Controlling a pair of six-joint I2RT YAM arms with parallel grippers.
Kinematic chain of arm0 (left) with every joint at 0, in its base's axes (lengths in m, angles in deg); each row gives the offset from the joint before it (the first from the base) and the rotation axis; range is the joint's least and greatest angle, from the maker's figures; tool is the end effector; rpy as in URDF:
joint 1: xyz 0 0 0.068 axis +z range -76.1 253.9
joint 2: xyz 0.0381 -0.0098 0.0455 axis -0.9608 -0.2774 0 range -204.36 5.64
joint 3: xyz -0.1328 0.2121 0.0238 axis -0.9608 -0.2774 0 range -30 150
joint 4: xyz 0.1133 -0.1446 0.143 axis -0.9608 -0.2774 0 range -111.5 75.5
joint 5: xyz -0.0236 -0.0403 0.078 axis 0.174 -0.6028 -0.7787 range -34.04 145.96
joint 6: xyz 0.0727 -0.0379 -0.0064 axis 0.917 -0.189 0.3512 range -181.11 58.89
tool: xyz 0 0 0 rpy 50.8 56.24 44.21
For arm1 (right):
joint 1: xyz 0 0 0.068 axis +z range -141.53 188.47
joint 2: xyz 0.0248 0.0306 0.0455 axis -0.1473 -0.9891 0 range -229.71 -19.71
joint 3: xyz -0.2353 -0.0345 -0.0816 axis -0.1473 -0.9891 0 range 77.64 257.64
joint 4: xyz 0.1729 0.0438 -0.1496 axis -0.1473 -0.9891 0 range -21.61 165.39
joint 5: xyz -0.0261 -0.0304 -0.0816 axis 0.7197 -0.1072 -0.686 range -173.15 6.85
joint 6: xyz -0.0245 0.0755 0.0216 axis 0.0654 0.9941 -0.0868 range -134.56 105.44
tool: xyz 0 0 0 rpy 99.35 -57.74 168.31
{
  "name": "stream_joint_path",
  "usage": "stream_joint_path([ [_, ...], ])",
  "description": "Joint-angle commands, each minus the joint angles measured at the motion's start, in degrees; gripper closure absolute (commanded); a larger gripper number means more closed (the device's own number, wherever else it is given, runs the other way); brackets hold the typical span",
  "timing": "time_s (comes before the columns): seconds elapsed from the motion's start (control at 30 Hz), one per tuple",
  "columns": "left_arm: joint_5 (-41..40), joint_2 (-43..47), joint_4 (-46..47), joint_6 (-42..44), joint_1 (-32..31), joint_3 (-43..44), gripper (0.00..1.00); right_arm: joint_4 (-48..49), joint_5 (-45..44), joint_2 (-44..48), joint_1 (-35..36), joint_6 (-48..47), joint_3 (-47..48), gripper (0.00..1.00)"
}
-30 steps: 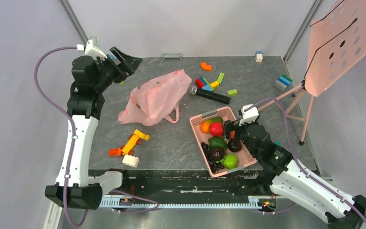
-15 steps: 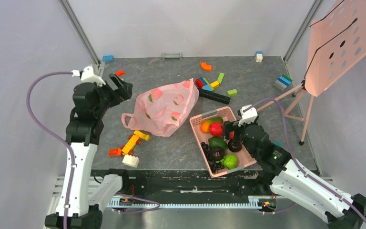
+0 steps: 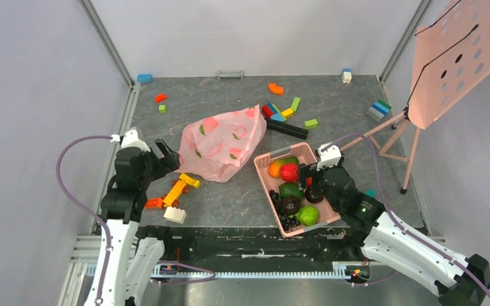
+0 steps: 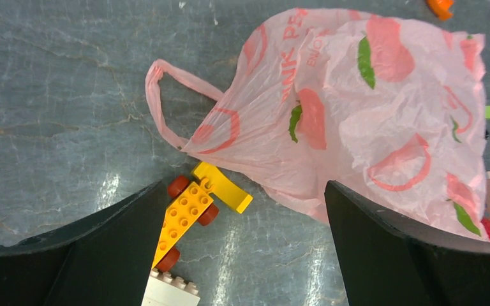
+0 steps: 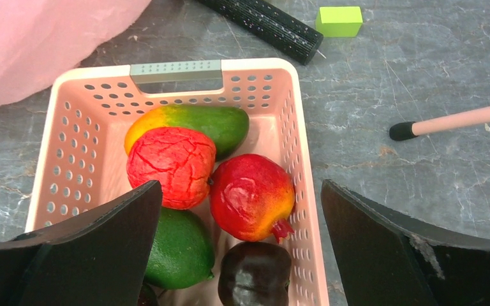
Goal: Take the fake fruits out of the plastic bag
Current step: Reset both arms
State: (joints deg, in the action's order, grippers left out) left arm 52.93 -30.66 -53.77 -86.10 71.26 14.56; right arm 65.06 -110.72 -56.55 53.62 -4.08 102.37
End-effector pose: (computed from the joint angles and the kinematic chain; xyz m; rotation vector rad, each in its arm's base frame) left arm 0.1532 -0.0032 0.2719 -0.4419 2.0732 -0.2319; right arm 0.1472 0.1010 0.2197 -0.2676 1.9013 0.1805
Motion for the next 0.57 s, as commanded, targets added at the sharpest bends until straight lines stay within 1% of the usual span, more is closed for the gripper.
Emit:
stream_joint_path([
  [0.0, 0.2, 2.8, 3.0, 3.5, 0.2, 0.1, 0.00, 2.1, -3.7, 0.7, 0.0, 0.3, -1.3, 0.02],
  [0.3, 2.1, 1.9, 5.3, 3.1, 0.2, -1.1, 0.00, 1.9, -4.8, 2.7, -0.1, -0.7, -2.6, 0.02],
  [0.53, 2.0, -0.3, 4.8, 2.8, 0.2, -0.8, 0.00, 1.8, -5.6, 3.4, 0.0, -2.2, -2.5, 0.02],
])
